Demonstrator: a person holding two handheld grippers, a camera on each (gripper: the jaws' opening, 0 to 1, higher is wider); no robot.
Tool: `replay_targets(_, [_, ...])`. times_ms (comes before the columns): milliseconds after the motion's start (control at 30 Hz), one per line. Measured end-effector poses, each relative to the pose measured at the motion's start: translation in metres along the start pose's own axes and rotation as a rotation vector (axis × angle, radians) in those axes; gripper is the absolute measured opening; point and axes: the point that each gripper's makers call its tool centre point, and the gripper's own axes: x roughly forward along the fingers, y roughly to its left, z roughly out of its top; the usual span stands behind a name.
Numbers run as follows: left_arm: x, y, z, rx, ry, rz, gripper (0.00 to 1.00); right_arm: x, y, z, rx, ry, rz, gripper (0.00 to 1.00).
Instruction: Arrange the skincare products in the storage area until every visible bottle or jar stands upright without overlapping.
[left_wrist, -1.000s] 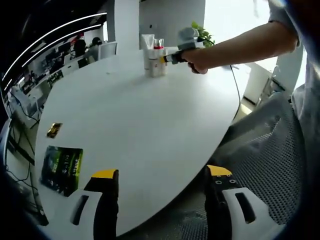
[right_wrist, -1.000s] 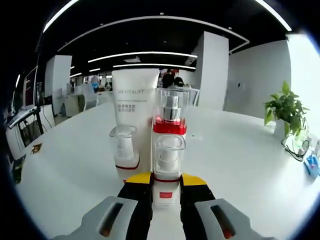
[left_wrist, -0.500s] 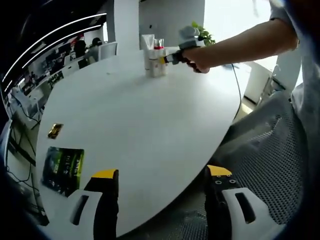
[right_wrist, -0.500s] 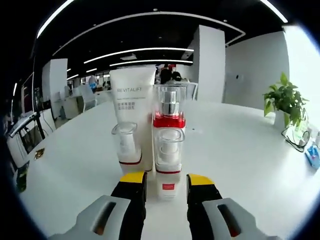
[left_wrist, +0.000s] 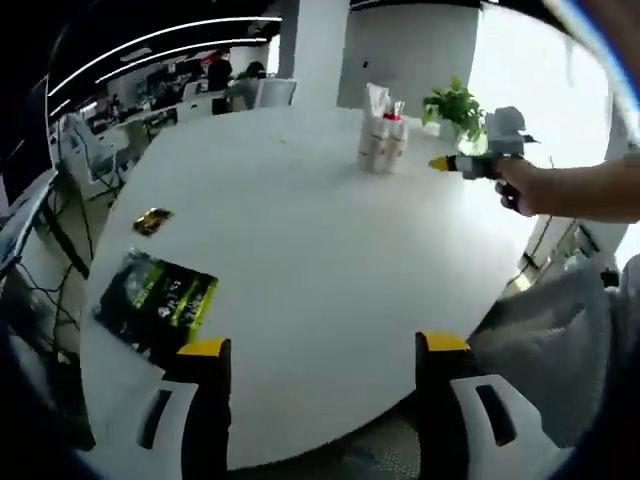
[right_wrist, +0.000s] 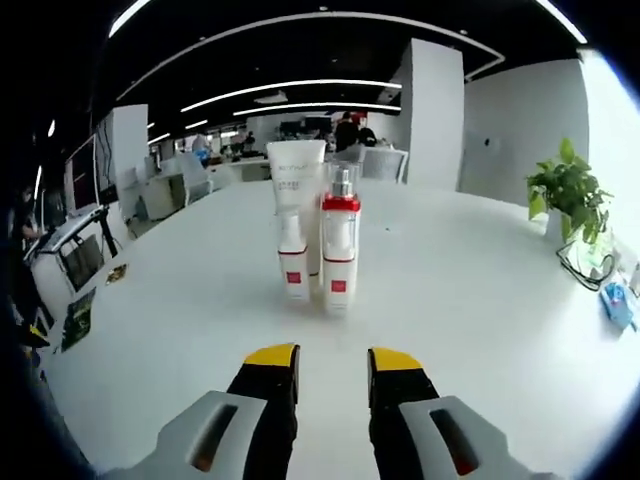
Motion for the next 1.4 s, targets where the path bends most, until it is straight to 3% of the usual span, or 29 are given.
replay_targets(100, [0.001, 0.038, 0.000, -0.152, 0.031, 0.094, 0.77, -0.020, 0.016, -0.017, -0.072, 0.038, 0.058, 0.22])
replay_targets(133, [0.005, 0.048, 0.006, -0.236, -0.004, 0.094, 0.84, -0.029, 0.020, -0.021, -0.112, 0.047, 0.069, 0.23])
replay_targets(200, [0.007, 0.062, 0.010, -0.382, -0.025, 0.097, 0.98, -0.047, 0.029, -0.028, -0.107, 0.053, 0.081, 0.23])
replay_targets(300, [0.007, 0.076, 0.027, -0.519, -0.119, 0.056, 0.99, -0.071, 0.049, -0.033, -0.183, 0.062, 0.135, 0.20])
replay_targets(333, [0.005, 0.079, 0.030, -0.547, -0.141, 0.048, 0.99, -0.080, 0.063, -0.033, -0.211, 0.059, 0.182, 0.19])
replay_targets(433, [-0.002, 0.082, 0.041, -0.613, -0.215, 0.003, 0.99, -0.100, 0.083, -0.027, -0.310, 0.002, 0.198, 0.13])
replay_targets(533, [-0.009, 0.081, 0.045, -0.649, -0.242, -0.034, 0.99, -0.105, 0.098, -0.032, -0.342, 0.011, 0.196, 0.25])
replay_targets(600, [-0.017, 0.085, 0.051, -0.704, -0.307, -0.063, 0.99, -0.104, 0.103, -0.035, -0.368, 0.029, 0.183, 0.37])
replay_targets(700, [-0.025, 0.093, 0.054, -0.792, -0.340, -0.076, 0.99, -0.102, 0.116, -0.038, -0.359, 0.028, 0.214, 0.36])
replay_targets(767, [-0.031, 0.089, 0.061, -0.868, -0.375, -0.136, 0.94, -0.100, 0.122, -0.047, -0.379, 0.060, 0.226, 0.38])
replay_targets(833, [-0.034, 0.085, 0.057, -0.869, -0.358, -0.139, 0.91, -0.099, 0.128, -0.057, -0.406, 0.078, 0.243, 0.38])
replay_targets(933, [-0.037, 0.082, 0.055, -0.862, -0.352, -0.111, 0.94, -0.103, 0.136, -0.066, -0.427, 0.084, 0.270, 0.37])
replay_targets(1033, [-0.038, 0.080, 0.049, -0.863, -0.329, -0.090, 0.95, -0.104, 0.139, -0.066, -0.470, 0.075, 0.285, 0.36])
replay_targets(1167, [-0.038, 0.081, 0.041, -0.827, -0.274, -0.027, 0.98, -0.101, 0.139, -0.064, -0.459, 0.065, 0.292, 0.35])
replay_targets(1233, [-0.035, 0.083, 0.035, -0.788, -0.220, 0.018, 0.98, -0.098, 0.134, -0.066, -0.417, 0.075, 0.281, 0.35])
replay_targets(1300, [-0.029, 0.087, 0.037, -0.790, -0.206, 0.052, 0.99, -0.097, 0.129, -0.068, -0.369, 0.084, 0.276, 0.34])
replay_targets(1400, [-0.018, 0.100, 0.032, -0.781, -0.136, 0.148, 0.99, -0.097, 0.131, -0.069, -0.372, 0.083, 0.287, 0.34])
